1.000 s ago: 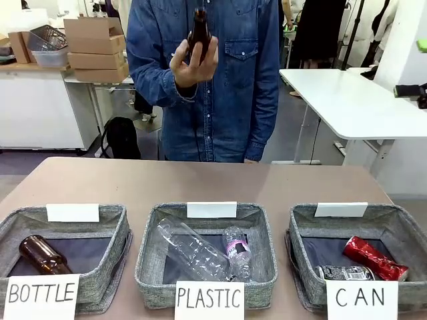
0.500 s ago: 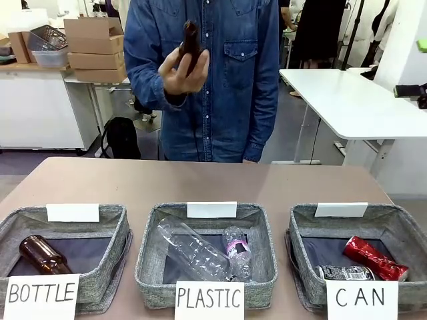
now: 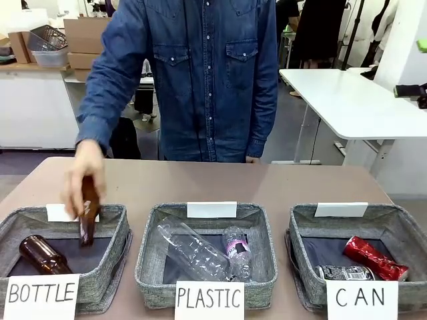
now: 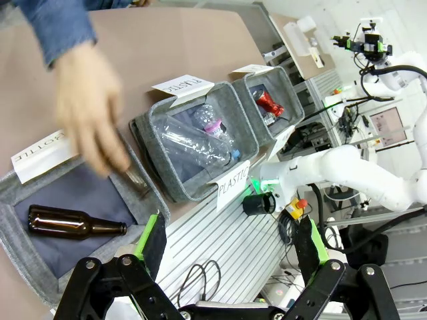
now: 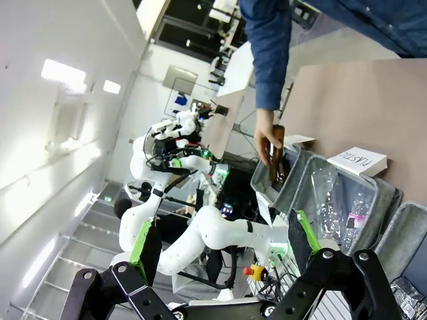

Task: Sort the can waste into the basket.
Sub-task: Pick up the can waste from the table and place it in the right Fabric basket.

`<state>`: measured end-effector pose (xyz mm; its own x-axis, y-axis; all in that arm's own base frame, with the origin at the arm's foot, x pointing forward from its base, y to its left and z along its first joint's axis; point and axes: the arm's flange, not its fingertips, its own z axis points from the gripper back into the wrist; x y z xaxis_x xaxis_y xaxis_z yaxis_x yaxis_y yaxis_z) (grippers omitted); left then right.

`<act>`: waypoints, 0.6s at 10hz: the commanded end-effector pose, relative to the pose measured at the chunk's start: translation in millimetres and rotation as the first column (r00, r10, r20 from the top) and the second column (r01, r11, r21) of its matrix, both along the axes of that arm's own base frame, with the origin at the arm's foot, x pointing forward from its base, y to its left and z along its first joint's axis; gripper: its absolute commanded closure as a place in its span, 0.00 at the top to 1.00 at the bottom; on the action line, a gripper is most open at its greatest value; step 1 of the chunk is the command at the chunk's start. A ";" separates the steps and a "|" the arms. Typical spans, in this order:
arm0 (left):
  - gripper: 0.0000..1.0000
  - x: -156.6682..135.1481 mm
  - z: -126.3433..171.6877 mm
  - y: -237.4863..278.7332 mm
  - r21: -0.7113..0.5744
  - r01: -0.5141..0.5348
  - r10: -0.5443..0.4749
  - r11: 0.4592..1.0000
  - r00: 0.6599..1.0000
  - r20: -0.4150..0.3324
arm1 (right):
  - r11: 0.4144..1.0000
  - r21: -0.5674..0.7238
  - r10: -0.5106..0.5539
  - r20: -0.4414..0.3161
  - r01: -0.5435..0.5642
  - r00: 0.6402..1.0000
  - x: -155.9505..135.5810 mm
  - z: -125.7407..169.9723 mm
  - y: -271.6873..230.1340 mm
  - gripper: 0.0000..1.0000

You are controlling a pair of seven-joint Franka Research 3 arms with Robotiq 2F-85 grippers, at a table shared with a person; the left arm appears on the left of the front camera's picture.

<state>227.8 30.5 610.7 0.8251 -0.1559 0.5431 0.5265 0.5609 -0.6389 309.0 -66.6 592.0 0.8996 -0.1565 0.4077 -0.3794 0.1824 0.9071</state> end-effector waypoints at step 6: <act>1.00 -0.2 0.0 -0.5 -0.024 0.017 -0.017 1.000 1.000 0.019 | 1.000 -0.013 0.009 0.007 -0.009 1.000 1.4 2.9 -1.1 1.00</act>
<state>227.8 30.5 610.7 0.8250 -0.1560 0.5432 0.5267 0.5609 -0.6388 309.0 -66.7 592.1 0.8996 -0.1566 0.4077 -0.3794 0.1824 0.9071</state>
